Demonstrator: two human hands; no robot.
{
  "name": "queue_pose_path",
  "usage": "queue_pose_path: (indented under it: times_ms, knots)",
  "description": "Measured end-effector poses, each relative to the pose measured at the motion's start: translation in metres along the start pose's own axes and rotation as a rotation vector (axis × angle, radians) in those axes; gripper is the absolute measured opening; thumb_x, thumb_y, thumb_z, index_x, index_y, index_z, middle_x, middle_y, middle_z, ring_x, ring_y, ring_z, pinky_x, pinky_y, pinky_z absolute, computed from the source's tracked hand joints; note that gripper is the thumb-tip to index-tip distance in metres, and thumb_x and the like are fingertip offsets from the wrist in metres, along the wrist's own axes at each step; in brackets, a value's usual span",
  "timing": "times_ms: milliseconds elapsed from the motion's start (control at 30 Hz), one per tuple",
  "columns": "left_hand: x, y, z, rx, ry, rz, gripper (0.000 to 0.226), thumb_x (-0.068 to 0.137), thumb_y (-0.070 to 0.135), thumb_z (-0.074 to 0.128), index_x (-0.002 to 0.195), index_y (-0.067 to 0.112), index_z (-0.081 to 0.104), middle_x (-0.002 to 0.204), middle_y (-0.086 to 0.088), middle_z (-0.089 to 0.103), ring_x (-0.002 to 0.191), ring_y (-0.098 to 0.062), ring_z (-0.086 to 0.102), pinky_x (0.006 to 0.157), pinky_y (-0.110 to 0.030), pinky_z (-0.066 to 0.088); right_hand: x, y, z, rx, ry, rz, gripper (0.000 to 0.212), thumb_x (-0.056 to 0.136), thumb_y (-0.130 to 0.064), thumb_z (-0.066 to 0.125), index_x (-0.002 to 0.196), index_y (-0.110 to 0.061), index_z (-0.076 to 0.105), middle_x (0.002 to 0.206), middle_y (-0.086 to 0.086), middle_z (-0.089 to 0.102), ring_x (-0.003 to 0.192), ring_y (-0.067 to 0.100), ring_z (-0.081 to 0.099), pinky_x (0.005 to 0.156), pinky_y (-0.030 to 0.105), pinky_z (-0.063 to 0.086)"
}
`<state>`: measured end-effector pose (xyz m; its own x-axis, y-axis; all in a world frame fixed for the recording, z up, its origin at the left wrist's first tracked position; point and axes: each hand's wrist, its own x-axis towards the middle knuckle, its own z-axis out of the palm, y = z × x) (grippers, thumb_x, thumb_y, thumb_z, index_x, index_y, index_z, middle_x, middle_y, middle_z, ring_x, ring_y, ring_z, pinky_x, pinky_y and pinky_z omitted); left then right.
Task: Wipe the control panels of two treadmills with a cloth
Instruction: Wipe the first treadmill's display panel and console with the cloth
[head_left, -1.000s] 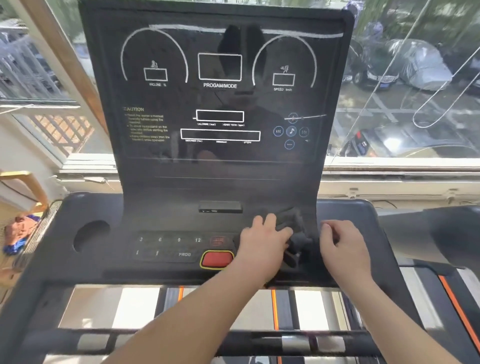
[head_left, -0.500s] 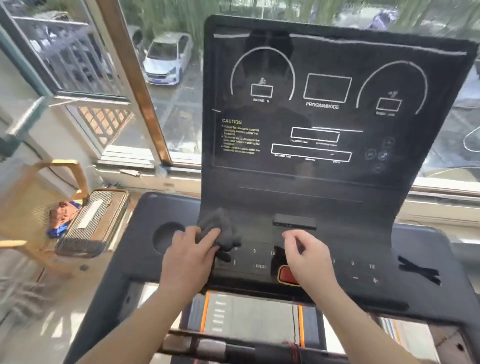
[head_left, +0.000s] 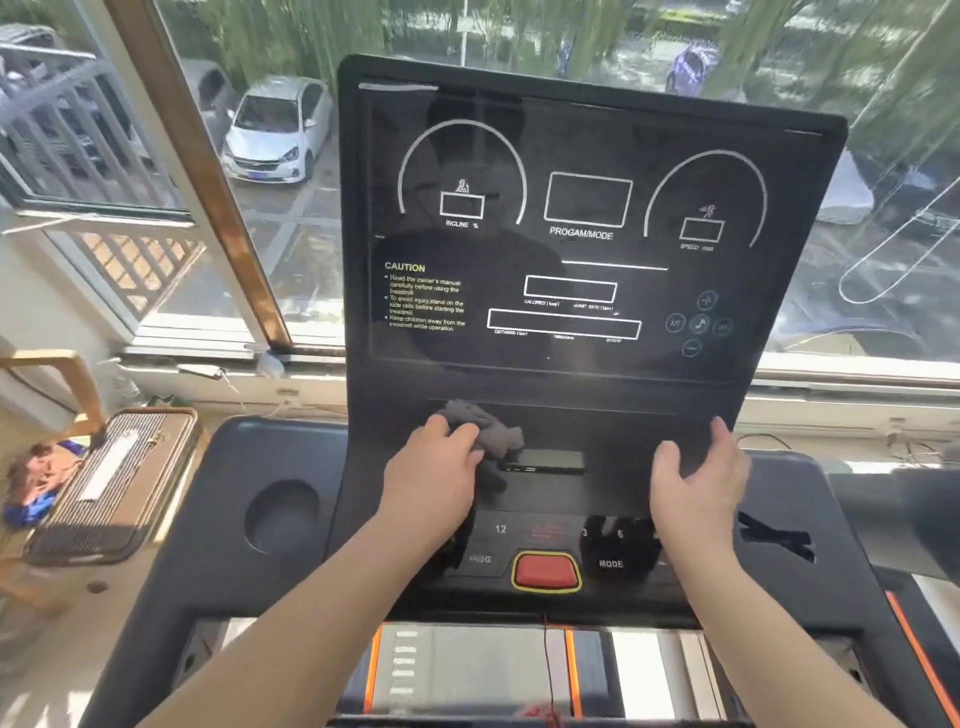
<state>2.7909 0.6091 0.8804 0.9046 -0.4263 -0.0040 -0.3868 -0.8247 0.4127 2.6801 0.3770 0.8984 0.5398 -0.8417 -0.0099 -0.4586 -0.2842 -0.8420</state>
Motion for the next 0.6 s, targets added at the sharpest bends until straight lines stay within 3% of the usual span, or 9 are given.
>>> queue_pose_path:
  times_ms: [100, 267, 400, 467, 500, 600]
  knots:
    - [0.018, 0.044, 0.005, 0.110, -0.097, 0.079, 0.030, 0.109, 0.037, 0.042, 0.133, 0.024, 0.057, 0.123, -0.006, 0.053, 0.112, -0.030, 0.055, 0.084, -0.044, 0.054, 0.030, 0.020, -0.024, 0.042, -0.068, 0.146, 0.064, 0.105, -0.043, 0.045, 0.163, -0.023, 0.026, 0.168, 0.002, 0.027, 0.153, 0.025, 0.032, 0.123, 0.046, 0.026]
    - [0.038, 0.130, 0.039, 0.205, -0.185, 0.210, 0.023, 0.110, 0.030, 0.044, 0.125, 0.018, 0.057, 0.122, -0.010, 0.050, 0.116, -0.031, 0.053, 0.075, -0.040, 0.041, 0.058, 0.039, -0.050, 0.008, -0.216, 0.283, 0.061, 0.102, -0.061, 0.026, 0.144, -0.027, 0.056, 0.149, -0.002, 0.056, 0.139, 0.028, 0.050, 0.117, 0.051, 0.038]
    - [0.049, 0.212, 0.086, 0.173, -0.224, 0.314, 0.023, 0.107, 0.026, 0.052, 0.127, 0.017, 0.056, 0.123, -0.011, 0.049, 0.114, -0.033, 0.053, 0.075, -0.044, 0.047, 0.078, 0.049, -0.073, 0.263, -0.308, 0.392, 0.050, 0.110, -0.052, 0.028, 0.098, -0.032, 0.072, 0.101, -0.011, 0.072, 0.097, 0.009, 0.064, 0.091, 0.031, 0.049]
    - [0.049, 0.240, 0.103, 0.140, -0.250, 0.349, 0.027, 0.105, 0.026, 0.053, 0.131, 0.019, 0.055, 0.127, -0.011, 0.047, 0.116, -0.034, 0.053, 0.081, -0.047, 0.051, 0.088, 0.056, -0.086, 0.311, -0.353, 0.406, 0.045, 0.112, -0.046, 0.031, 0.096, -0.034, 0.071, 0.086, -0.009, 0.072, 0.080, 0.007, 0.065, 0.068, 0.024, 0.050]
    - [0.048, 0.249, 0.107, 0.122, -0.251, 0.347, 0.029, 0.106, 0.027, 0.051, 0.134, 0.019, 0.054, 0.129, -0.011, 0.047, 0.117, -0.034, 0.053, 0.084, -0.048, 0.052, 0.092, 0.057, -0.092, 0.336, -0.357, 0.409, 0.042, 0.110, -0.046, 0.035, 0.099, -0.029, 0.072, 0.084, -0.002, 0.074, 0.076, 0.013, 0.068, 0.064, 0.027, 0.051]
    - [0.041, 0.270, 0.091, -0.026, -0.021, 0.347, 0.029, 0.106, 0.031, 0.052, 0.133, 0.021, 0.053, 0.119, -0.009, 0.048, 0.107, -0.032, 0.054, 0.074, -0.046, 0.052, 0.108, 0.062, -0.107, 0.420, -0.296, 0.424, 0.039, 0.106, -0.044, 0.043, 0.110, -0.017, 0.071, 0.108, 0.025, 0.071, 0.104, 0.038, 0.070, 0.091, 0.048, 0.056]
